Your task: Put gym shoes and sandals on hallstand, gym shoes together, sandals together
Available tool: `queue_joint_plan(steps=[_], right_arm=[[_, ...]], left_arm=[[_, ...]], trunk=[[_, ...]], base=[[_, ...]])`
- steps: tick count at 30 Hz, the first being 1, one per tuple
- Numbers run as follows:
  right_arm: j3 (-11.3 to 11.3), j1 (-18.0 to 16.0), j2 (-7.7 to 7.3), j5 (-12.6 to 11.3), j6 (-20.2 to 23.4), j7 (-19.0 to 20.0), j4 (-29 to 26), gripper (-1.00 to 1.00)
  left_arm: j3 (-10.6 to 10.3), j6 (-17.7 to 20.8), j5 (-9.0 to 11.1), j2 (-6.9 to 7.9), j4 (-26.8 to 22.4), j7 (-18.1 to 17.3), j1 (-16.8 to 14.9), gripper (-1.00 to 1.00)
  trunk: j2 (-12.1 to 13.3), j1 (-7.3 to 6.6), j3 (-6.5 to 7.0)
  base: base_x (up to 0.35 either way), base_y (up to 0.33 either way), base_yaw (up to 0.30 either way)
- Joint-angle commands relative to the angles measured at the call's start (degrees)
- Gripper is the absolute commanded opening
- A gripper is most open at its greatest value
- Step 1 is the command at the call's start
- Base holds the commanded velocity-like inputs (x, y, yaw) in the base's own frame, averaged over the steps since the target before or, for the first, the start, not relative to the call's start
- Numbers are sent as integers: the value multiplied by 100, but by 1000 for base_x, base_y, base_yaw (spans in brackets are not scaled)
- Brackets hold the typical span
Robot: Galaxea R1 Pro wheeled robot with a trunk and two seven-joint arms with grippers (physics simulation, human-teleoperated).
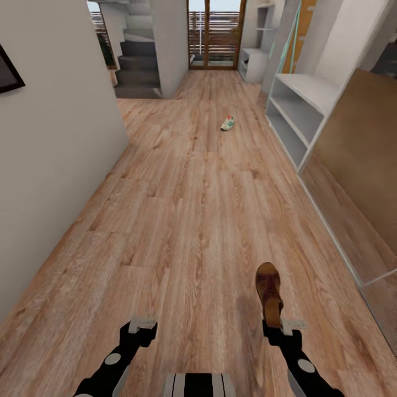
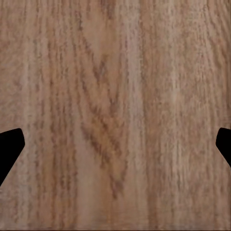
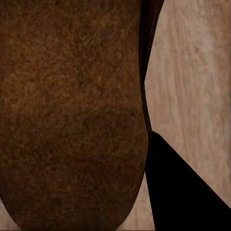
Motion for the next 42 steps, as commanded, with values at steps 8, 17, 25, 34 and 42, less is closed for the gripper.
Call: queue_joint_plan(steps=[8,17,25,34,42], right_arm=[[-4,23,-152,564,-176,-17,106,-100],[-23,151,-206,654,-1486,-41,1385,-100],[-25,154,-198,639,-2094,-39,2137,-100],[-24,154,-175,646,-2092,-38,2151,-100],[-24,154,-172,647,-2090,-38,2152,-100]], left_arm=[[51,-394,168,290,26,-36,389,100],[50,-799,632,473,28,-32,1035,100],[44,-812,645,582,35,15,1121,100],[42,-813,646,583,37,17,1122,100],[34,-815,650,581,37,17,1122,100]], trunk=[[10,-21,246],[22,-44,524],[32,-65,772],[194,-163,1035],[514,-339,1249]], base=[[0,0,-88],[0,0,-87],[0,0,-86],[0,0,-46],[0,0,-2]])
